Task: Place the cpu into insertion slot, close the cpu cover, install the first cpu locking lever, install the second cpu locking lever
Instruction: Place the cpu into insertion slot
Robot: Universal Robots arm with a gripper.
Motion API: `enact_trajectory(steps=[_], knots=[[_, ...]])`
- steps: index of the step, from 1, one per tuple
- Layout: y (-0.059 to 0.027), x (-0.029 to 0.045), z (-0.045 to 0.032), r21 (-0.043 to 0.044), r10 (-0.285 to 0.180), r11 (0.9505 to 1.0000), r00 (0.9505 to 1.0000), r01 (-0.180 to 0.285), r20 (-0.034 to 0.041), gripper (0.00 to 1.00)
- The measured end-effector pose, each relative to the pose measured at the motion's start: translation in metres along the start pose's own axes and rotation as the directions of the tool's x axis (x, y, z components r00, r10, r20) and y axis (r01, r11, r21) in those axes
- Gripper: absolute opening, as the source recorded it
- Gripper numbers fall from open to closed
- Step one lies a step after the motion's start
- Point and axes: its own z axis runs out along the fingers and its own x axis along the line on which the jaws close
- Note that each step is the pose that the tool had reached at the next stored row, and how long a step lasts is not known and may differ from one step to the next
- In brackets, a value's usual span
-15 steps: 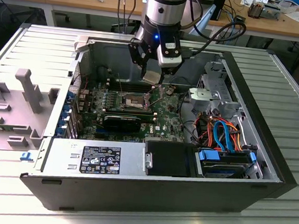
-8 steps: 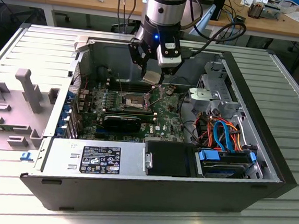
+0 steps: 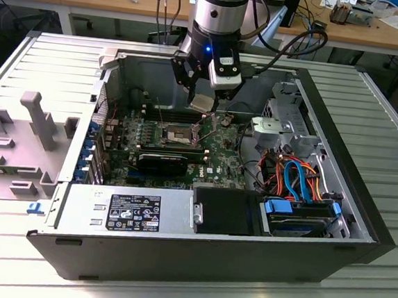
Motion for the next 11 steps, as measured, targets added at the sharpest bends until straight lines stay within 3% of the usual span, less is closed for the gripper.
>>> enact_trajectory(steps=[11], knots=[[0.0000,0.0000,0.0002,-0.0002,0.011,0.9999,0.9999,-0.011,0.0010,0.55]])
